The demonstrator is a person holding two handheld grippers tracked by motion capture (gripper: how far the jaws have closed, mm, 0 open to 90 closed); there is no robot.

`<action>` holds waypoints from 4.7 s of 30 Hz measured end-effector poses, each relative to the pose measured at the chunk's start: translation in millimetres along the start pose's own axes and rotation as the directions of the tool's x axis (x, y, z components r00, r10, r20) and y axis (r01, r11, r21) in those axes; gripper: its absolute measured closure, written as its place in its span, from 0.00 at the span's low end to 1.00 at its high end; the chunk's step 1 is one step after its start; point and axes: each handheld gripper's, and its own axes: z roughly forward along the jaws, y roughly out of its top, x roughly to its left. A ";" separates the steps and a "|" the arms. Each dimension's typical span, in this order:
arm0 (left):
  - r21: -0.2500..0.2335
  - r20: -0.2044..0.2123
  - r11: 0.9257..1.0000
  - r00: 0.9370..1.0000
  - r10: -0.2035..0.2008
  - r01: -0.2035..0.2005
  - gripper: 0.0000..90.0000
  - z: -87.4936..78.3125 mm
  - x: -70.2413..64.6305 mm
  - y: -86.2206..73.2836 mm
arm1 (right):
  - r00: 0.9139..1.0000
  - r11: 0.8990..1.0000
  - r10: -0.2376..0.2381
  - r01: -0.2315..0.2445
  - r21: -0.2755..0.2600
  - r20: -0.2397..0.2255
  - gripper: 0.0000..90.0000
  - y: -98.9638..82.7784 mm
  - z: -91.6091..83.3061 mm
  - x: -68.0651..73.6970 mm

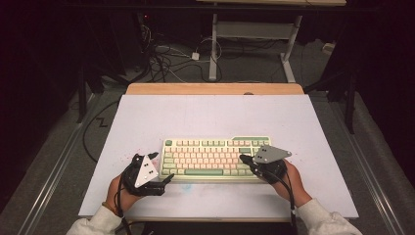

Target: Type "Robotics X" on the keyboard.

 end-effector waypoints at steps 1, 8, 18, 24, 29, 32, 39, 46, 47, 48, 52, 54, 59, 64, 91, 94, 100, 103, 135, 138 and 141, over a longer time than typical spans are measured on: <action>0.002 -0.001 1.000 1.000 0.001 -0.001 0.17 0.2 -0.1 -0.4 | 1.000 1.000 -0.003 0.003 0.003 0.000 1.00 2.2 2.7 0.1; 0.020 0.012 1.000 1.000 0.014 -0.014 0.17 3.8 -1.5 -1.3 | 1.000 0.999 -0.016 0.016 0.038 -0.016 1.00 14.9 24.9 1.5; 0.020 0.023 1.000 1.000 0.019 -0.019 0.17 4.1 -1.8 -1.6 | 0.998 0.995 -0.036 0.040 0.095 -0.044 1.00 28.9 52.9 6.7; 0.024 0.025 0.999 0.999 0.023 -0.024 0.17 4.4 -2.4 -1.3 | 0.998 0.989 -0.047 0.053 0.139 -0.050 1.00 31.0 67.8 9.2; 0.025 0.028 0.999 0.999 0.023 -0.023 0.17 5.0 -2.5 -1.7 | 0.998 0.986 -0.047 0.054 0.158 -0.048 1.00 31.2 74.9 8.4; 0.027 0.031 0.999 0.999 0.025 -0.025 0.17 5.6 -3.7 -1.7 | 0.998 0.984 -0.044 0.050 0.171 -0.042 1.00 31.1 78.4 6.7; 0.029 0.034 0.999 0.999 0.029 -0.030 0.17 6.0 -4.3 -1.6 | 0.998 0.983 -0.050 0.056 0.174 -0.034 1.00 31.6 79.7 5.9; 0.042 0.036 0.998 0.998 0.042 -0.043 0.17 7.7 -6.0 -1.8 | 0.998 0.978 -0.053 0.059 0.202 -0.034 1.00 31.3 81.1 6.0; 0.042 0.036 0.998 0.998 0.042 -0.044 0.17 7.8 -6.2 -1.6 | 0.998 0.976 -0.054 0.060 0.208 -0.032 1.00 31.9 80.5 6.2; 0.042 0.035 0.998 0.998 0.043 -0.044 0.17 7.8 -6.3 -1.6 | 0.998 0.977 -0.054 0.060 0.203 -0.031 1.00 32.1 79.9 6.3; 0.043 0.036 0.998 0.999 0.039 -0.040 0.17 8.0 -6.0 -2.0 | 0.999 0.985 -0.040 0.046 0.169 -0.033 1.00 33.5 74.7 6.3; 0.043 0.038 0.998 0.998 0.040 -0.042 0.17 8.0 -6.1 -1.9 | 0.999 0.987 -0.042 0.046 0.152 -0.030 1.00 34.2 72.7 7.1; 0.037 0.044 0.998 0.998 0.041 -0.043 0.17 8.0 -6.5 -2.1 | 0.999 0.992 -0.045 0.047 0.116 -0.025 1.00 36.2 64.0 8.4; 0.040 0.043 0.998 0.998 0.041 -0.043 0.17 8.2 -7.1 -1.9 | 1.000 0.997 -0.023 0.024 0.075 -0.017 0.99 35.9 53.3 8.1; 0.029 0.043 0.999 0.998 0.037 -0.038 0.17 7.3 -7.6 -1.0 | 0.999 0.996 -0.035 0.035 -0.085 0.006 0.39 28.2 9.7 11.3; 0.027 0.042 0.999 0.999 0.030 -0.032 0.17 6.5 -6.8 -0.9 | 0.999 0.994 -0.033 0.034 -0.103 0.009 0.34 25.3 3.9 10.7; 0.010 0.043 1.000 0.999 0.004 -0.004 0.18 3.6 -4.8 0.8 | 0.998 0.991 -0.036 0.042 -0.129 0.042 0.29 16.6 -6.8 12.5; -0.012 0.025 1.000 1.000 -0.015 0.015 0.18 0.5 -4.4 2.6 | 0.998 0.989 -0.030 0.038 -0.144 0.057 0.28 11.7 -13.4 12.7; 0.040 0.163 0.993 0.980 -0.117 0.112 0.96 25.5 6.0 42.7 | 0.995 0.993 0.031 -0.020 -0.114 0.097 0.26 -49.2 -59.8 10.9; 0.056 0.167 0.994 0.981 -0.101 0.092 0.96 30.8 5.0 49.4 | 0.995 0.994 0.026 -0.015 -0.113 0.098 0.26 -49.5 -59.5 10.3; 0.053 0.164 0.995 0.983 -0.087 0.079 0.96 34.2 3.9 55.8 | 0.995 0.993 0.029 -0.018 -0.115 0.100 0.26 -49.1 -59.5 10.1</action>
